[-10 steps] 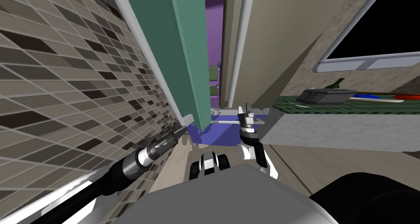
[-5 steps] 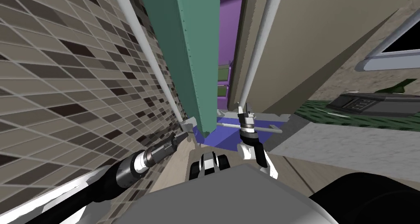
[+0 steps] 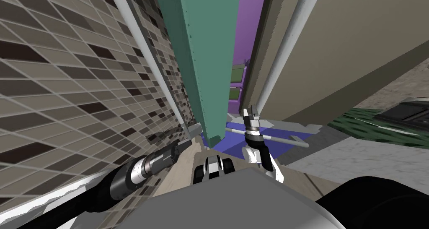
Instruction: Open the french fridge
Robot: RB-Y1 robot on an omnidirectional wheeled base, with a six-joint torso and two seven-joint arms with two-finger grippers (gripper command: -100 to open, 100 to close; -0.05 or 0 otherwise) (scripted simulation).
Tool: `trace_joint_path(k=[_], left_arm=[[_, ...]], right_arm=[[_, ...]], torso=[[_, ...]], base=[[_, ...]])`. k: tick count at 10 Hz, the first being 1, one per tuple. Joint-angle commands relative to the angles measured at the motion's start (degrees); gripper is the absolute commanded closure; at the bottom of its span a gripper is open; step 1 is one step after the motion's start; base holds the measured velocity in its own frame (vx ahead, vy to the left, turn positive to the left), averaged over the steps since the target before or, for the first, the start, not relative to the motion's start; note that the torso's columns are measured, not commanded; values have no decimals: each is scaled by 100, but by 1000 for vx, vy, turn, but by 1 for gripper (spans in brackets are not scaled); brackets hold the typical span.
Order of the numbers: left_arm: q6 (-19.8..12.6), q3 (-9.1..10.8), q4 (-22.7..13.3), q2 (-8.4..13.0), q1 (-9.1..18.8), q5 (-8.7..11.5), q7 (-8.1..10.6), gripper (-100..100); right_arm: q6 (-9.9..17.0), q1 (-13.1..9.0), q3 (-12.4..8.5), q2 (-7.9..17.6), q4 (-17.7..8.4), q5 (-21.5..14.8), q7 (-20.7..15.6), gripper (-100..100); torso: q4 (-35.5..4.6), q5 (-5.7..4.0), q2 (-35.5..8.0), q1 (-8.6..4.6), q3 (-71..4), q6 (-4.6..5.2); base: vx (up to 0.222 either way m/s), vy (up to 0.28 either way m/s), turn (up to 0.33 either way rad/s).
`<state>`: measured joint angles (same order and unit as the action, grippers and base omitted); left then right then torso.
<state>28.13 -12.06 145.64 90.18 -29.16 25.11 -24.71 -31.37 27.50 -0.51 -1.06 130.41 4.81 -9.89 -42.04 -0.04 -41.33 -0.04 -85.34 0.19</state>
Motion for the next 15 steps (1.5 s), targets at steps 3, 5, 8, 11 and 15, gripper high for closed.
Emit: trace_joint_path(k=[3, 5, 8, 11, 15], left_arm=[[738, -244, -91, 737, 48, 263, -97, 100], [1062, -516, -149, 1016, 69, 507, -196, 100], [1570, -516, -149, 1453, 69, 507, -196, 100], [1499, -765, -428, 1255, 250, 228, 16, 100], [1499, -765, -889, 970, 720, -3, 376, 100]], right_arm=[[0, 2, -1, 0, 0, 0, 0, 0], [0, 0, 0, 0, 0, 0, 0, 0], [0, 0, 0, 1, 0, 0, 0, 0], [0, -1, 0, 0, 0, 0, 0, 0], [0, 0, -1, 1, -1, 0, 0, 0]], torso=[[9, 7, 23, 22, -13, -16], [-3, -7, -6, -20, 1, 5], [10, -7, 17, -22, -13, 13], [-9, -17, -21, -42, 10, -1], [-1, -4, -31, -30, 38, -12]], base=[[93, 14, 312], [55, 6, 141], [61, 4, 188], [-49, 77, -101], [-41, 107, -99]])
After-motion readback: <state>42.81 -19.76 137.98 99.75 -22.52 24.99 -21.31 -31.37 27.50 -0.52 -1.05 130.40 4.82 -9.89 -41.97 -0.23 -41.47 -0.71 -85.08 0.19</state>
